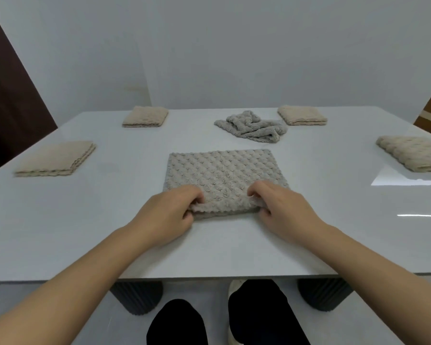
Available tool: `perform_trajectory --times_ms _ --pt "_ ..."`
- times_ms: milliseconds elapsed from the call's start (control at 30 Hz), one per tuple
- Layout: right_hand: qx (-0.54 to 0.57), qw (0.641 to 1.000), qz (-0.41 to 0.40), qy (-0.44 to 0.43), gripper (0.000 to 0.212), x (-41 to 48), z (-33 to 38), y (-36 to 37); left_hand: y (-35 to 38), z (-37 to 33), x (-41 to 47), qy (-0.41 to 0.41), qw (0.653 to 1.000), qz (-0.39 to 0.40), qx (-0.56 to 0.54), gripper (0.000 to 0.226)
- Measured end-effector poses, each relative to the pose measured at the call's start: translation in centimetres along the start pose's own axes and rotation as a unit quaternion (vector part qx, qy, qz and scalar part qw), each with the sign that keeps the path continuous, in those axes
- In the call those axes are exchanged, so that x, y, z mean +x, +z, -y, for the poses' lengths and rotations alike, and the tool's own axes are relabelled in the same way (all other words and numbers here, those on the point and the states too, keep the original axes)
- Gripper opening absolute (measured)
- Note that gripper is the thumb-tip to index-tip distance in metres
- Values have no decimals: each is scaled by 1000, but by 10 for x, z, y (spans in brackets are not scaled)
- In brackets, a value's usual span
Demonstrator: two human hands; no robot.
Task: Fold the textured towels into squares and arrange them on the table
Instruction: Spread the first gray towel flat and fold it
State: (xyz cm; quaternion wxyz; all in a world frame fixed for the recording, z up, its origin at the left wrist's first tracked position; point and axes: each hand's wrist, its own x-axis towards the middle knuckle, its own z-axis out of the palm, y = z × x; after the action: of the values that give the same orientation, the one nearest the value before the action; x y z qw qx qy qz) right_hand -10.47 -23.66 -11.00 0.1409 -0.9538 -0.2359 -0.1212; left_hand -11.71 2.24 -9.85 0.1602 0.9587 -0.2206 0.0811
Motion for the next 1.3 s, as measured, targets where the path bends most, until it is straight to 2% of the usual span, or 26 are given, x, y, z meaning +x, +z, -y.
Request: perform_trajectory --times_ms 67,133,200,300,367,467,533,600,667,733,800,933,1000,1133,1200,1300 --pt "45 999 -5 23 33 -1 -12 -8 -8 12 -4 -57 997 -18 -57 18" --pt "145 987 -20 65 28 0 -22 -15 -14 24 -6 -127 979 -46 -151 14" --pt "229 966 -36 111 20 3 -30 -21 -18 33 -6 -186 949 -69 -244 6" --pt "322 932 -24 165 5 13 -38 -25 -19 41 -2 -244 897 -89 -358 13" --pt "362 912 1 195 4 21 -42 -27 -18 46 4 -262 879 -101 -385 13" --pt "393 890 34 230 6 33 -54 -30 -16 53 19 -275 871 -119 -390 15" --pt "420 871 29 252 5 42 -64 -30 -14 60 30 -283 872 -138 -375 16" --pt "423 863 11 276 15 53 -75 -25 -11 67 43 -289 877 -155 -351 17" --pt "392 873 -7 289 31 65 -83 -17 -6 75 56 -292 885 -170 -320 20" --pt "311 906 -24 286 36 77 -88 -8 -2 81 70 -295 895 -177 -284 20" --pt "218 933 -39 283 30 86 -93 -3 1 85 83 -294 905 -182 -249 18" --pt "98 956 -40 274 13 99 -96 4 7 87 108 -257 937 -185 -149 17" --pt "79 963 -27 257 9 104 -96 7 13 92 117 -241 948 -178 -108 15" --pt "79 975 9 209 25 109 -98 7 26 102 124 -197 970 -133 -50 9" --pt "73 978 11 193 16 111 -101 8 27 106 123 -172 975 -132 -53 8" --pt "116 978 -14 171 9 111 -103 11 26 111 124 -158 980 -107 -51 19"
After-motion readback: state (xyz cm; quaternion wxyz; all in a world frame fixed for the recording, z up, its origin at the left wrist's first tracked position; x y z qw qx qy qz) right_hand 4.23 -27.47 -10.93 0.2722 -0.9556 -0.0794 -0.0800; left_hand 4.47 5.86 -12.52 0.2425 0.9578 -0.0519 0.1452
